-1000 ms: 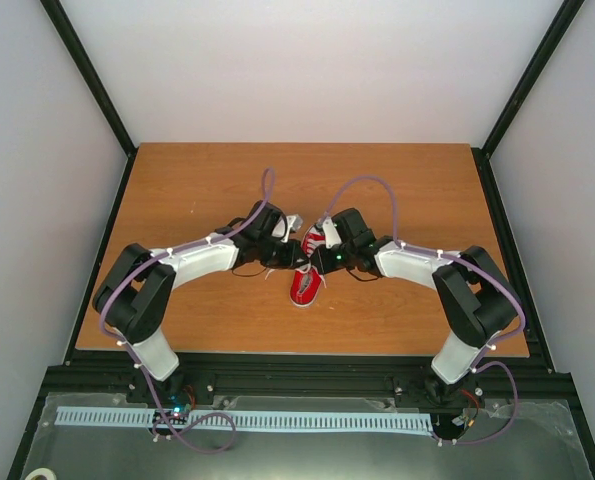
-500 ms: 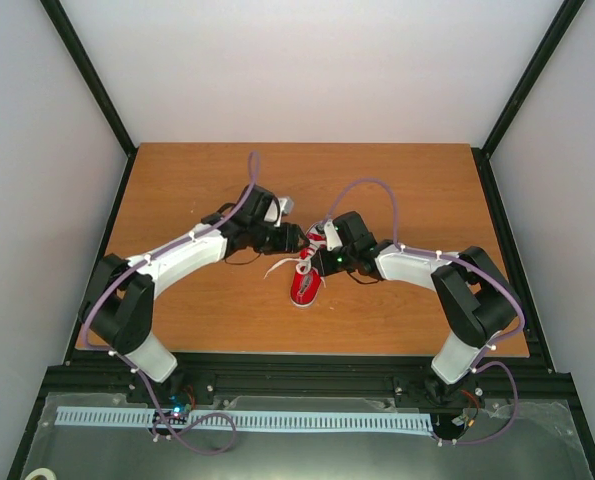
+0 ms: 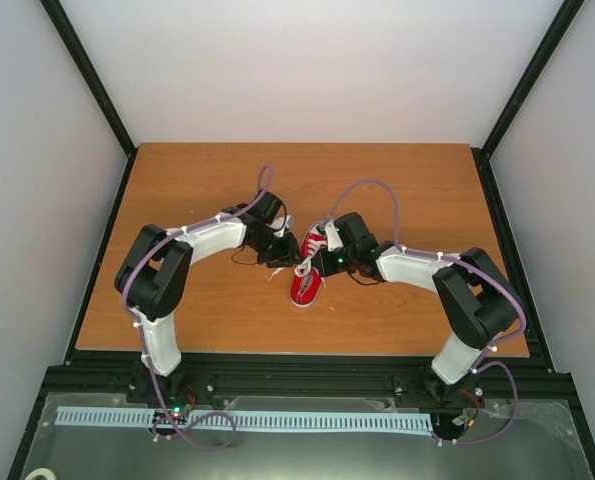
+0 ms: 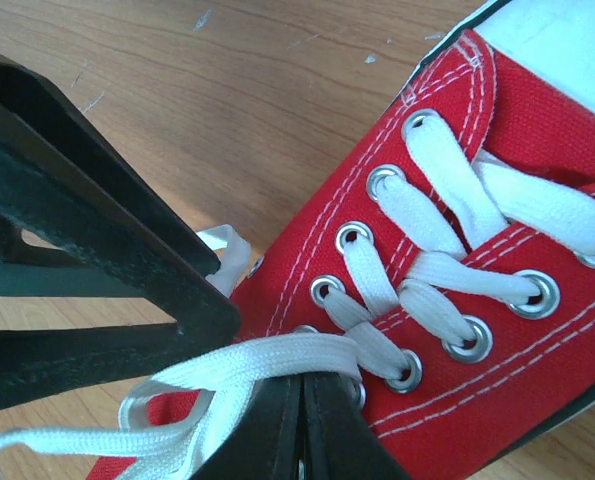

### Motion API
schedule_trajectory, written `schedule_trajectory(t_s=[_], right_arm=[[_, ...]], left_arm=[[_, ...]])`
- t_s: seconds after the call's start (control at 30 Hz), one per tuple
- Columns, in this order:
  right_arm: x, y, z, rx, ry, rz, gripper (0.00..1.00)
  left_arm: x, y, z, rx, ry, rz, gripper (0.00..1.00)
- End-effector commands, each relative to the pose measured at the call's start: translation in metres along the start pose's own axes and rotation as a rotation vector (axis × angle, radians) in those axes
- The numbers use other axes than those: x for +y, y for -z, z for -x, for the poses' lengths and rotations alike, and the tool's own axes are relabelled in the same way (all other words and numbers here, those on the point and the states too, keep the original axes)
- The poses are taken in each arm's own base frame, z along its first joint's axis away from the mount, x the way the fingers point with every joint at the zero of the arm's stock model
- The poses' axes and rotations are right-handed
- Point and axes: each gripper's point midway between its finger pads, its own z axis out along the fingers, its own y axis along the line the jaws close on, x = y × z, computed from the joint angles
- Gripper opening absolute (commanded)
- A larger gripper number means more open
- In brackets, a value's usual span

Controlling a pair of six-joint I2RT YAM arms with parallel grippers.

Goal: Tie the shoes

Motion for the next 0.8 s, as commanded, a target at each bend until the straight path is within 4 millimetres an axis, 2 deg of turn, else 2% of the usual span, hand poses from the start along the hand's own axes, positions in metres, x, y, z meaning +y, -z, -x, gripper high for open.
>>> schedule_trajectory(t_s=[0.0, 0.33, 0.53, 0.67, 0.77], right_arm=[[-0.001, 0.0, 0.001, -0.01, 0.003, -0.014, 0.03], [0.0, -0.003, 0.002, -0.003, 0.006, -0.006, 0.03], [0.001, -0.005, 0.002, 0.0, 0.005, -0.002, 0.03], [0.001, -0.005, 0.003, 0.0, 0.006, -0.002, 0.03], [0.001, -0.005, 0.003, 0.001, 0.005, -0.001, 0.03]], left_arm=[[-0.016, 0.001, 0.002, 0.029, -0.017, -0.062, 0.39], [-0.016, 0.01, 0.014, -0.042, -0.033, -0.023, 0.34], [-0.02, 0.012, 0.012, -0.039, -0.076, -0.038, 0.39], [-0.016, 0.025, 0.019, -0.1, -0.112, 0.02, 0.46], [-0.021, 0.033, 0.025, -0.14, -0.13, 0.015, 0.44]])
